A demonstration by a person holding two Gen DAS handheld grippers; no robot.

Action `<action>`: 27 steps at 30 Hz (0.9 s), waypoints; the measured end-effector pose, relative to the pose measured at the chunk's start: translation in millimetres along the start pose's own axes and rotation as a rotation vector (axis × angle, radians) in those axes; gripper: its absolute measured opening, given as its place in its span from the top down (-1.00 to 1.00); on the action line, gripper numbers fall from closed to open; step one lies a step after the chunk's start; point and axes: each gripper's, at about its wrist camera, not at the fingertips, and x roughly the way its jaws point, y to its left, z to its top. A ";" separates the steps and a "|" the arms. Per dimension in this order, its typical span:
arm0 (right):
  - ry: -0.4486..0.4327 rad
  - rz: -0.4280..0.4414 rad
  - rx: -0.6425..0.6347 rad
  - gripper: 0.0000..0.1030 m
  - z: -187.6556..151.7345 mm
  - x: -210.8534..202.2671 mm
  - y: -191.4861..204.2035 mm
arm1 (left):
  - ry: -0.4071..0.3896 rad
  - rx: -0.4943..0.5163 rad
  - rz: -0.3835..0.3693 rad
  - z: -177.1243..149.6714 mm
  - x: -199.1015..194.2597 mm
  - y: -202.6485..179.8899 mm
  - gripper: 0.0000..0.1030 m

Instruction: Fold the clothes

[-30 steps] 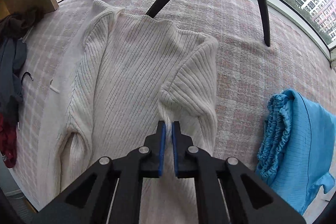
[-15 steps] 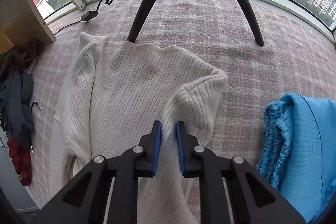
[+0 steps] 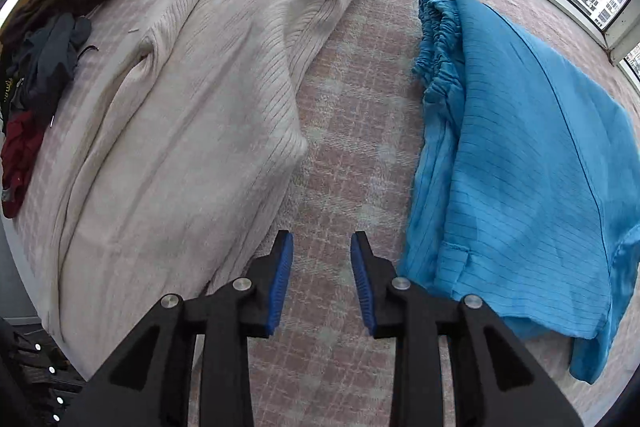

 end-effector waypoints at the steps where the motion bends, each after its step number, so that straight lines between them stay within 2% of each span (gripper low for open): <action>1: -0.008 -0.002 -0.015 0.42 1.9 1.6 5.2 | 0.009 0.012 0.001 0.8 2.1 -1.4 0.87; 4: -0.030 -0.008 -0.060 0.42 7.7 6.2 20.2 | 0.038 0.025 0.006 -0.1 6.5 -1.8 0.87; 8: -0.061 0.016 -0.036 0.41 27.3 0.0 13.6 | 0.049 0.030 0.008 -1.1 8.3 -2.9 0.87; 11: -0.073 0.019 -0.013 0.23 39.4 -5.5 3.8 | 0.050 0.022 0.004 -1.0 8.7 -2.7 0.87; 14: -0.079 0.096 -0.026 0.23 41.1 -14.8 3.6 | 0.051 0.011 0.000 -0.3 9.2 -3.1 0.87; 18: -0.057 0.032 -0.132 0.22 30.2 -13.0 25.7 | 0.053 0.004 -0.003 2.9 11.9 -4.9 0.87; 20: -0.015 0.053 -0.154 0.22 28.0 -3.4 32.7 | 0.055 0.004 -0.002 4.3 12.6 -5.9 0.87; 22: -0.016 0.062 -0.181 0.22 25.2 -1.0 40.6 | 0.056 0.002 -0.003 5.5 13.7 -6.0 0.87; 25: -0.033 0.073 -0.171 0.22 30.9 3.3 41.5 | 0.059 0.005 -0.002 8.4 15.5 -8.2 0.87; 27: -0.037 0.033 -0.135 0.22 40.3 11.0 32.8 | 0.061 0.008 -0.001 10.6 15.7 -9.5 0.87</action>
